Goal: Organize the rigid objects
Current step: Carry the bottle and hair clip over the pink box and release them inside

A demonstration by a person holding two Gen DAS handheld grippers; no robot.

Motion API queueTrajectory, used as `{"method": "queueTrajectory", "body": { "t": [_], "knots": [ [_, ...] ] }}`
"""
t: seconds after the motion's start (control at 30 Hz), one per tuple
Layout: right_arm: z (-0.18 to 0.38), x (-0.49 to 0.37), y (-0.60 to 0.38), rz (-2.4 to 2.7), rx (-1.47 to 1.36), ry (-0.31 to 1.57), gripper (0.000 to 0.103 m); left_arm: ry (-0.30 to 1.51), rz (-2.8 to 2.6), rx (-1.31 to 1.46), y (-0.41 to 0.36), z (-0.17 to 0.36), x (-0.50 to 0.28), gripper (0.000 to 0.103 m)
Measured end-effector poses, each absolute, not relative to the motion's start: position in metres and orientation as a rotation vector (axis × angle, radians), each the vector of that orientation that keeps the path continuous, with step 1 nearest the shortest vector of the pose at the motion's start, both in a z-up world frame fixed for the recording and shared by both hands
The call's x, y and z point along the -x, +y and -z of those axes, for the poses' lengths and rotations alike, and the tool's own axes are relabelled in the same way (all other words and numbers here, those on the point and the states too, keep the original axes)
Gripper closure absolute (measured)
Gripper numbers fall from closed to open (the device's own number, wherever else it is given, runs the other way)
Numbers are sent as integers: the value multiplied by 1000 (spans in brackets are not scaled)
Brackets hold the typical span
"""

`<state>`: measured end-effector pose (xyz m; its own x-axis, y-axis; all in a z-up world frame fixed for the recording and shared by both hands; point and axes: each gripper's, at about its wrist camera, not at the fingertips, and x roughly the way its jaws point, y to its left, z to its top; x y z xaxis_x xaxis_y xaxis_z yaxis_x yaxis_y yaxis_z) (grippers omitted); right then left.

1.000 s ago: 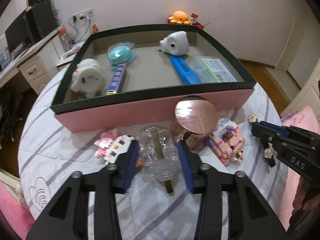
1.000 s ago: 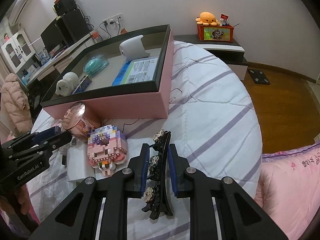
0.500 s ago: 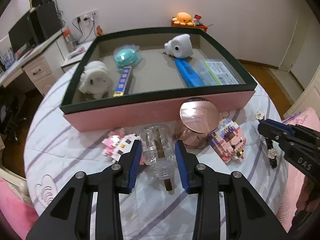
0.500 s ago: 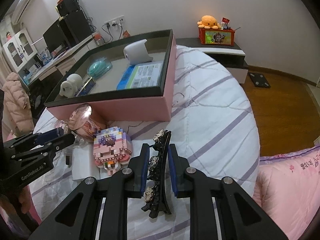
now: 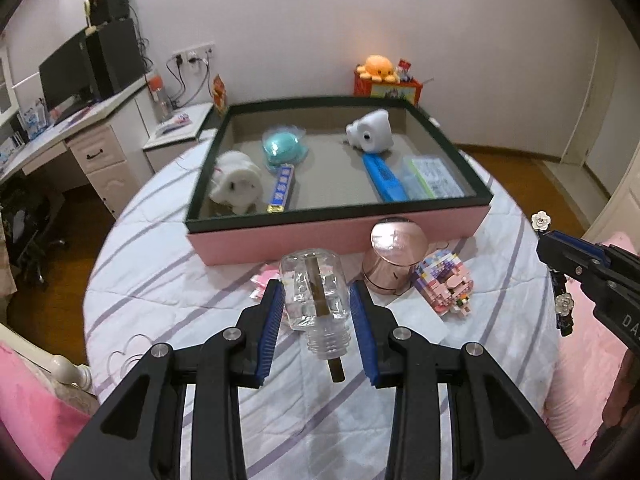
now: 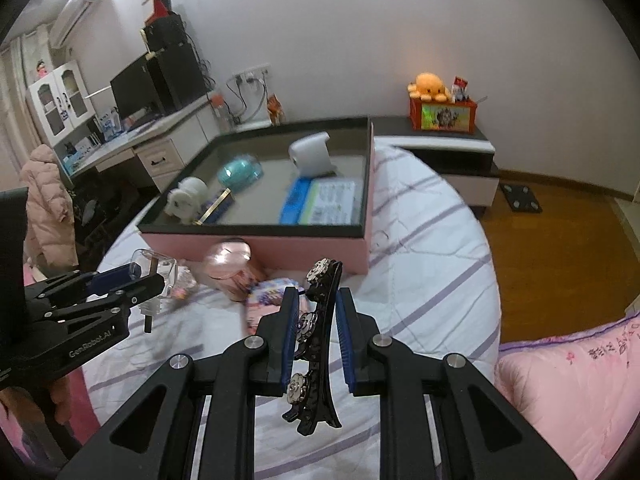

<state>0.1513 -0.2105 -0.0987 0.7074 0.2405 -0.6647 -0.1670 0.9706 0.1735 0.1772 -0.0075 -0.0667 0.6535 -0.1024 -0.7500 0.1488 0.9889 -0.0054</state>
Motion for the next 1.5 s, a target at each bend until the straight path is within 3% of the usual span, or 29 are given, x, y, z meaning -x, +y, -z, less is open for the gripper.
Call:
{"method": "queueTrajectory", "body": {
  "t": [0.7, 1.5],
  "knots": [
    [23, -66, -194, -237, -60, 486, 84, 558, 105, -10, 12, -18, -104, 70],
    [24, -80, -196, -249, -77, 504, 84, 578, 54, -38, 6, -14, -129, 70]
  ]
}}
